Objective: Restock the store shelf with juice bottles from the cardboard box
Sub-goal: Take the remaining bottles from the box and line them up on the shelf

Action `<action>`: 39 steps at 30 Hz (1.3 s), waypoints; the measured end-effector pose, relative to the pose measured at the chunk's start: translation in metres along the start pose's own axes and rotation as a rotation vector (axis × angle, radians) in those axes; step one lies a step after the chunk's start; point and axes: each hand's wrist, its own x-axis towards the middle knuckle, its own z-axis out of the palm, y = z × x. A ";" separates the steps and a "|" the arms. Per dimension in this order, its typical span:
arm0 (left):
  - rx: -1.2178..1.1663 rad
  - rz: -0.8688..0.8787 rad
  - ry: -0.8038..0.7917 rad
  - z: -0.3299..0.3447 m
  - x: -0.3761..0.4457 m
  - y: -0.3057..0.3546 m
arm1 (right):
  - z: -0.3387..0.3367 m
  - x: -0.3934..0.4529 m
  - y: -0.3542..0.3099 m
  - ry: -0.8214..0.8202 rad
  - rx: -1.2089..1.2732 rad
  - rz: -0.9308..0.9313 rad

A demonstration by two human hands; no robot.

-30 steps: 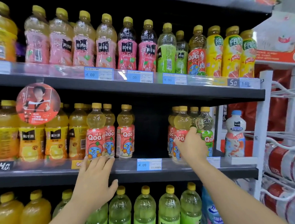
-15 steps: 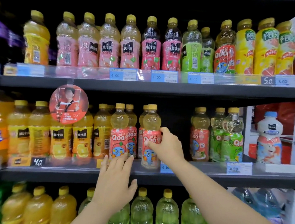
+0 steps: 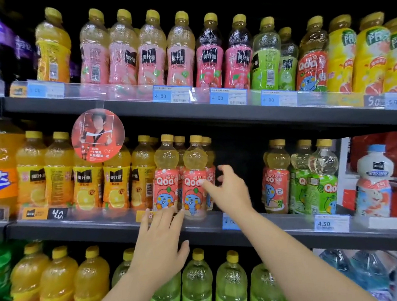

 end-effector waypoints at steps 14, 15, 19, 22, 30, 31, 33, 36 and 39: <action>-0.053 0.067 0.009 0.013 0.011 0.030 | -0.098 0.024 0.082 0.190 -0.355 0.243; -0.057 0.065 0.009 0.013 0.011 0.030 | -0.097 0.026 0.084 0.190 -0.372 0.248; -0.063 0.059 -0.007 0.015 0.009 0.030 | -0.091 0.032 0.086 0.216 -0.492 0.250; -0.098 0.043 -0.019 0.016 0.008 0.031 | -0.084 0.033 0.086 0.263 -0.541 0.240; -0.108 0.027 -0.038 0.018 0.007 0.032 | -0.075 0.042 0.097 0.288 -0.742 0.174; -0.111 0.024 -0.041 0.018 0.007 0.032 | -0.073 0.041 0.099 0.281 -0.737 0.156; -0.112 0.020 -0.046 0.018 0.007 0.032 | -0.070 0.039 0.101 0.254 -0.697 0.144; -0.110 0.019 -0.050 0.019 0.007 0.032 | -0.073 0.044 0.104 0.230 -0.594 0.168; -0.112 0.017 -0.059 0.020 0.006 0.033 | -0.074 0.053 0.105 0.202 -0.383 0.193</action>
